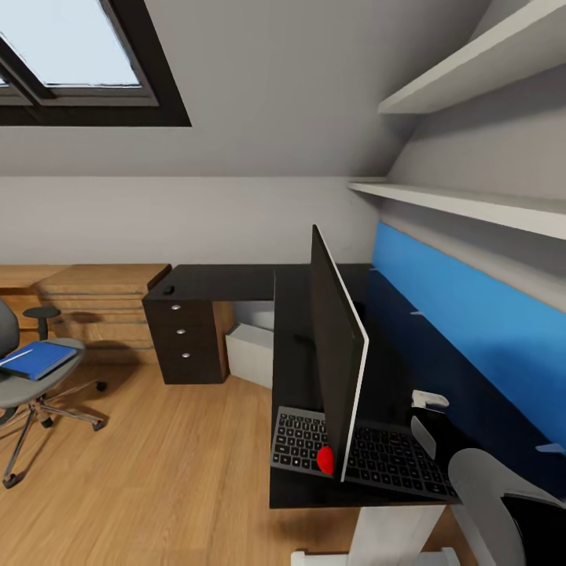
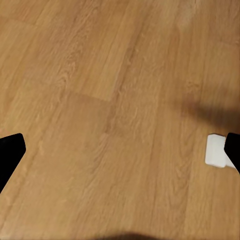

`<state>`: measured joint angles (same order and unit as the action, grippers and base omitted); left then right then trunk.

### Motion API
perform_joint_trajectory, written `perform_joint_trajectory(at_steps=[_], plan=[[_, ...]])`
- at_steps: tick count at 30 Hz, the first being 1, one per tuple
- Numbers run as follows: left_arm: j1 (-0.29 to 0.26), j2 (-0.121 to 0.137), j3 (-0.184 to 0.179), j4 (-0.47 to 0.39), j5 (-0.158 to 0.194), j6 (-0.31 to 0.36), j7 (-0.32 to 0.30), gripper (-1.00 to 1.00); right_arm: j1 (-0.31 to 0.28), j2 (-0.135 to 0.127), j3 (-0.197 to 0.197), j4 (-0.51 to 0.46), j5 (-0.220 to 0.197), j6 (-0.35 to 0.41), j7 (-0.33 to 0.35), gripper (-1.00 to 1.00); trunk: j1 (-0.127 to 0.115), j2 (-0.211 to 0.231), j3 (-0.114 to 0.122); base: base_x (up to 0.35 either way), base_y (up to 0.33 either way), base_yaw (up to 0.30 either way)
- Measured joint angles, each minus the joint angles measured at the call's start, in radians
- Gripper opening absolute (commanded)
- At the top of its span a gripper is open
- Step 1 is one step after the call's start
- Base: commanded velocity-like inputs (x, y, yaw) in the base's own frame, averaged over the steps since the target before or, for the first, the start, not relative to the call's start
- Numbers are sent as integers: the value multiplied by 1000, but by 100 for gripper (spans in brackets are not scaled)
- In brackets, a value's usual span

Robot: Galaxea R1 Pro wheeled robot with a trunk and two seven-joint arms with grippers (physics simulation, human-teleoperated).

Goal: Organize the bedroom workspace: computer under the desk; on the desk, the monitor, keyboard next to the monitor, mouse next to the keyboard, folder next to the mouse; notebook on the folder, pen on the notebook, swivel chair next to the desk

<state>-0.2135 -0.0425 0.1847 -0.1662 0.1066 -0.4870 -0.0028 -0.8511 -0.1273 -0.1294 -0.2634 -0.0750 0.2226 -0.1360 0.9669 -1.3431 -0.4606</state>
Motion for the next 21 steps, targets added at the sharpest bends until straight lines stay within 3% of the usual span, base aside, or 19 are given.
perform_joint_trajectory(at_steps=[21], plan=[[0,1,0,0,0,-2,0,100,-1,1,0,-25,-3,-4,0,100,70,-140,-63,0,0,0]])
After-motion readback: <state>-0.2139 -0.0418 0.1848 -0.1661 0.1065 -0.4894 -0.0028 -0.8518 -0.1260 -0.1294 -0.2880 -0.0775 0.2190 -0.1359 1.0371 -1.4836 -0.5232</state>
